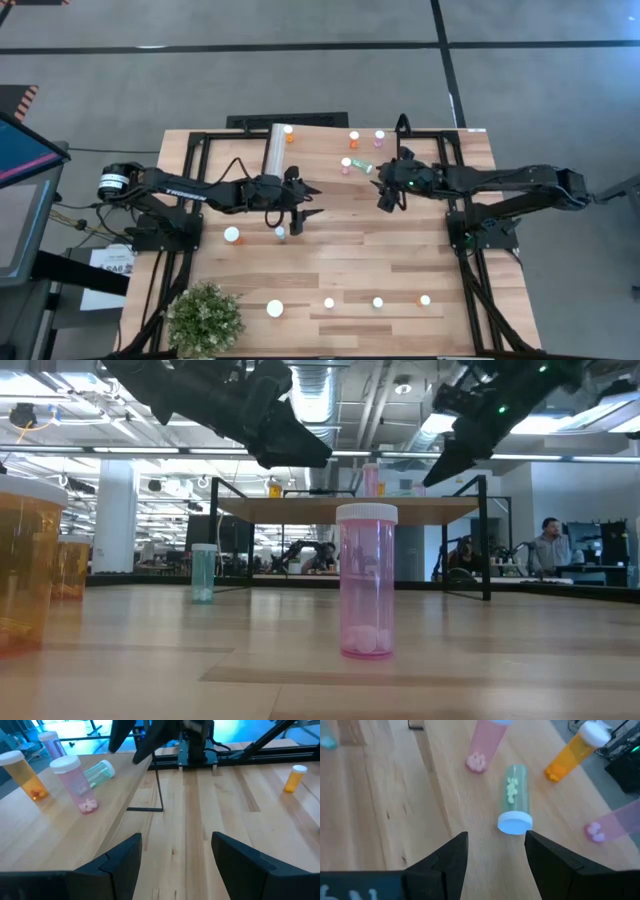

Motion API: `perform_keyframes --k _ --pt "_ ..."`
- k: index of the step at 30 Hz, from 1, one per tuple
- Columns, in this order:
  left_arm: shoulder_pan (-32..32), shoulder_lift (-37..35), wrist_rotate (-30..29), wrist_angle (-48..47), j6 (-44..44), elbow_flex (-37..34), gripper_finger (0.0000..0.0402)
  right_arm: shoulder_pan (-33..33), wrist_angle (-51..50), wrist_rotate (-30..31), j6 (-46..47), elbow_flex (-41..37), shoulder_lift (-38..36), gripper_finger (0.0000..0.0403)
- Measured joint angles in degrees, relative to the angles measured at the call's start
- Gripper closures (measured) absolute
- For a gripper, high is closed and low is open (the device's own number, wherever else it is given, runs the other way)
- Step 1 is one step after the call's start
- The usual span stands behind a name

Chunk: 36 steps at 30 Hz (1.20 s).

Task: Pick and place medicine bottles onto shelf by color
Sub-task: Adjust the blue small pill bottle on the shelf

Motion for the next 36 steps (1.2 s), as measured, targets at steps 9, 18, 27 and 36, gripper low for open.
perform_keyframes --k 9,18,27,36 --pt "0.0 0.0 0.03 -0.68 -0.24 -0.02 0.0173 -4.69 4.76 -0.55 -0.98 0.02 4.9 0.0183" --pt "0.0 0.0 0.05 -0.71 -0.23 -0.02 0.0173 -6.5 7.86 -4.67 -0.97 0.04 5.48 0.0183" --pt "-0.01 0.0 0.08 -0.7 -0.45 -0.02 0.0173 -8.58 6.57 -8.7 0.54 0.04 5.46 0.0214" --pt "-0.02 0.0 0.08 -0.71 -0.55 -0.02 0.0173 -8.64 4.9 -8.75 0.58 0.49 4.41 0.0275"
